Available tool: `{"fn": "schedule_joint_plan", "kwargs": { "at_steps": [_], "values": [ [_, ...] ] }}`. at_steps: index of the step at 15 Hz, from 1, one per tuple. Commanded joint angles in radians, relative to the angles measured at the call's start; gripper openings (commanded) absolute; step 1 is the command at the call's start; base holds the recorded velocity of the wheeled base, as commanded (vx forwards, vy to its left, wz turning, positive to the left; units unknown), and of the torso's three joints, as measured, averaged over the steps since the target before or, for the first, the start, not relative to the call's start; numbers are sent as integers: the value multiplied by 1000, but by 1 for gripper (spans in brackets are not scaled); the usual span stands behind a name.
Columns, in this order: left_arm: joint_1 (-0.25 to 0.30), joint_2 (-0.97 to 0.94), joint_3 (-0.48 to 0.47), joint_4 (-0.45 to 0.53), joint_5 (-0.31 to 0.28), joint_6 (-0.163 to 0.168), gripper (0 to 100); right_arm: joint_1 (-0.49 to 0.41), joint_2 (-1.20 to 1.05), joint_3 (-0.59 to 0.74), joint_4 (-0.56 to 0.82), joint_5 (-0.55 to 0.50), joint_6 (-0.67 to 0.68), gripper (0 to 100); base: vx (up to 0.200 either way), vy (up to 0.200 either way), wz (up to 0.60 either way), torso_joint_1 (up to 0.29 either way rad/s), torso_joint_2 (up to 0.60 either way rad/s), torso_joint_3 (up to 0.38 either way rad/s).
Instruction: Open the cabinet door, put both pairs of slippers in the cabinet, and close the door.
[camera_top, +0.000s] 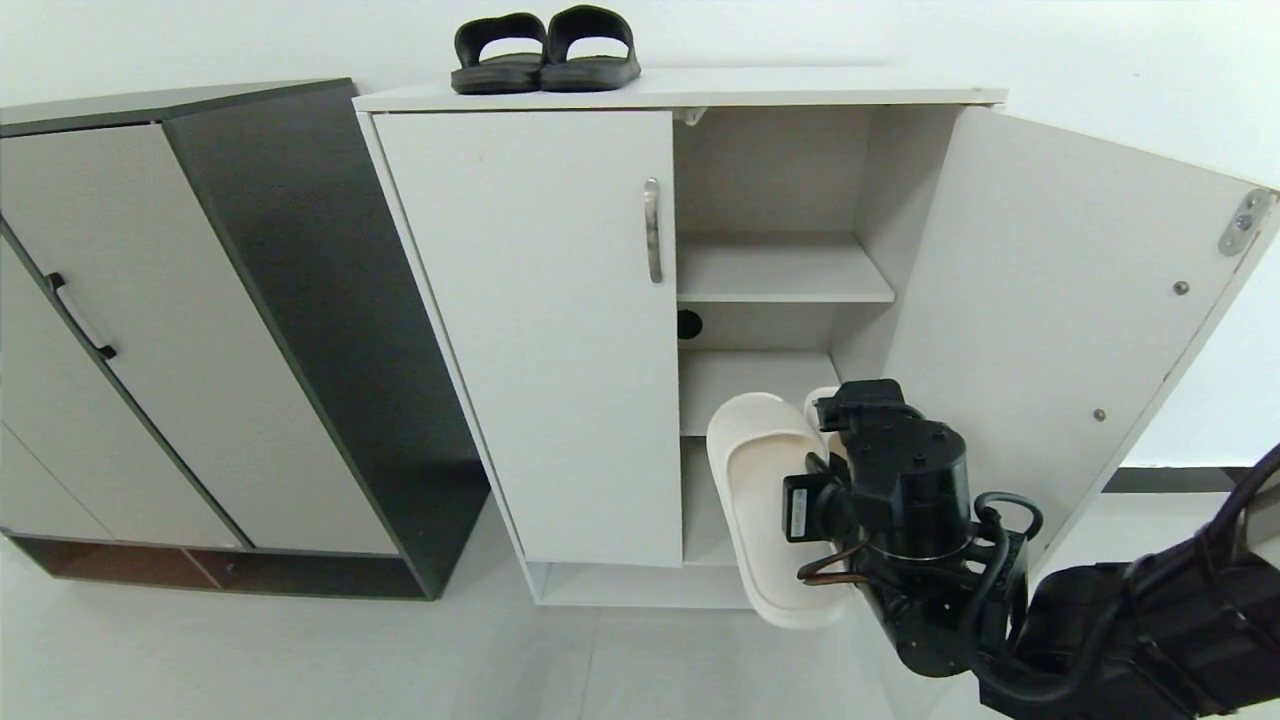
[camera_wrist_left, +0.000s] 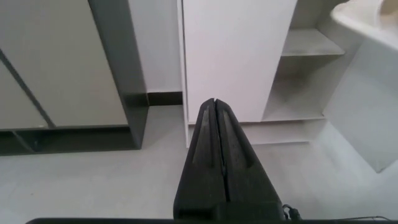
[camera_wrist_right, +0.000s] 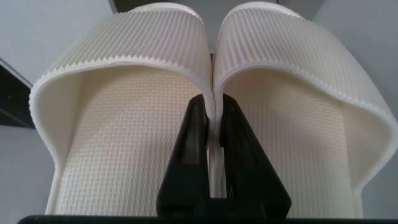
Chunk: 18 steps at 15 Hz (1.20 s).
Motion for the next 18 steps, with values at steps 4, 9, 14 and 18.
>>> {"fn": "schedule_joint_plan", "kwargs": {
  "at_steps": [4, 9, 14, 18],
  "values": [
    [2, 2, 0, -1, 1, 0, 0, -66, 80, -1, -68, -5, -5, 0, 0, 0, 0, 0, 0, 0],
    [2, 3, 0, -1, 1, 0, 0, -90, 86, 9, -81, -5, -24, 0, 0, 0, 0, 0, 0, 0],
    [2, 3, 0, -1, 1, 0, 0, -67, 103, 5, -97, 5, -24, 0, 0, 0, 0, 0, 0, 0],
    [2, 3, 0, 1, 0, 2, 0, -31, 195, -58, -107, 20, -24, 0, 0, 0, 0, 0, 0, 0]
  ]
}}
